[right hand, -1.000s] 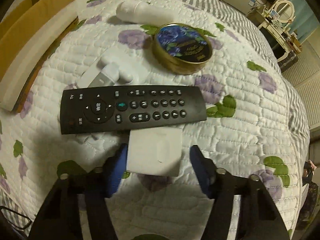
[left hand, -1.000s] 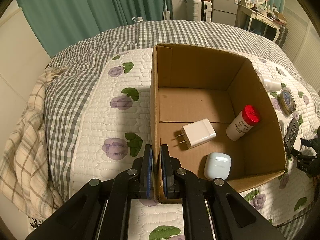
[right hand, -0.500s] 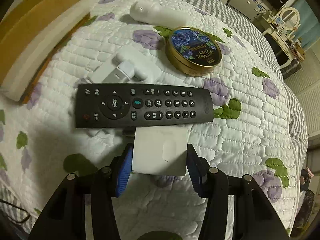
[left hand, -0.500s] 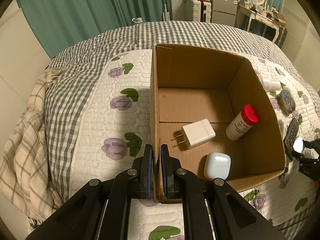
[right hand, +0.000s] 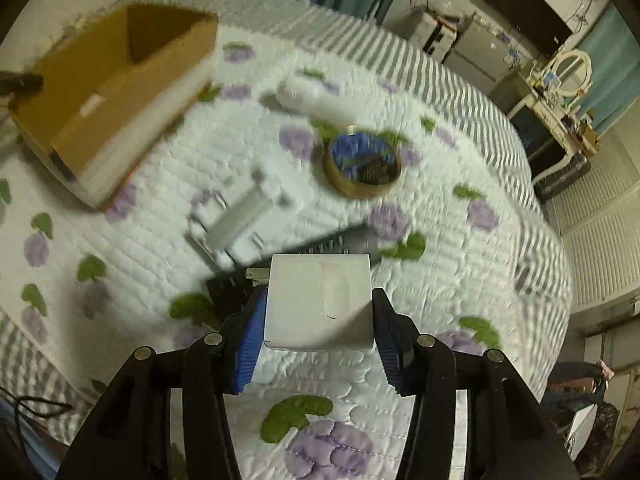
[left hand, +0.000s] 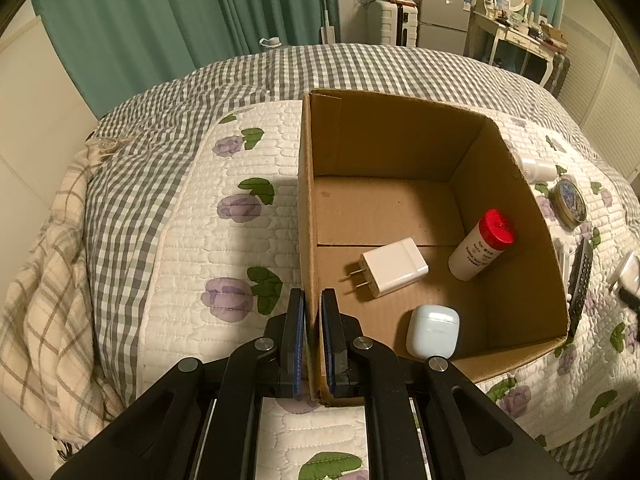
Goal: Organize rigid objects
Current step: 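Carry the white square box into the cardboard box and open the right tool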
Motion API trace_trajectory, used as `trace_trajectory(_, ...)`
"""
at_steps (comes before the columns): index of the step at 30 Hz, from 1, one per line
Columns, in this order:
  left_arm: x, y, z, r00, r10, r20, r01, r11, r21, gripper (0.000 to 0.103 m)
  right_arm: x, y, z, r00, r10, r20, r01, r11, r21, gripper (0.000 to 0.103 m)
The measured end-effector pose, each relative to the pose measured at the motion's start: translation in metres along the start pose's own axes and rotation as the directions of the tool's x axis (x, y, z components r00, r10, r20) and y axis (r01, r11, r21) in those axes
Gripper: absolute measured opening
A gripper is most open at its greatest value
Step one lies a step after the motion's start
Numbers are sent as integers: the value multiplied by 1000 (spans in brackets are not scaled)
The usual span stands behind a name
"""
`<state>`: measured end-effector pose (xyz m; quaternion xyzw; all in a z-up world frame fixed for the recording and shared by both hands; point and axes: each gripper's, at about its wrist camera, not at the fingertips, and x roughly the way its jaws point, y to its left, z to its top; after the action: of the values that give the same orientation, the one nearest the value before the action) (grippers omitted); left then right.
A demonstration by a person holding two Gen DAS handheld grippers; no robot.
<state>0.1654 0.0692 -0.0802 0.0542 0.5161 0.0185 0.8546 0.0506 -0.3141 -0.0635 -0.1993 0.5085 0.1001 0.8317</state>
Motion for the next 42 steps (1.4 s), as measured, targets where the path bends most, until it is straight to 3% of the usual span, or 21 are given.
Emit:
trace_trajectory(5,0,0,0,1000,-3,0,3,1000,-2,8,-36,7,39,993,26,117,-22,999,-32,50)
trace_trajectory(11,0,-1,0,1000,-5,0,5,1000,-2,8,-75,47,100,959,97,266,-70,991,-111,50)
trace_trajectory(17,0,0,1,1000,-14,-1,14,1000,-11,8,-83,96,149,926,196,323,-141,972,-187,50)
trace_trajectory(22,0,1,1,1000,-18,-2,18,1000,-5,8,-57,139,180,917,256,307,-192,956,-224,50)
trace_trajectory(29,-1,2,0,1000,-23,-1,23,1000,-7,8,2,174,199,934,283,218,-236,947,-220,50)
trace_trajectory(37,0,3,0,1000,-30,-3,30,1000,-4,8,65,186,208,966,231,118,-211,964,-164,50)
trace_trajectory(42,1,4,1,999,-32,-2,32,999,-6,8,67,182,201,965,235,115,-215,962,-167,50)
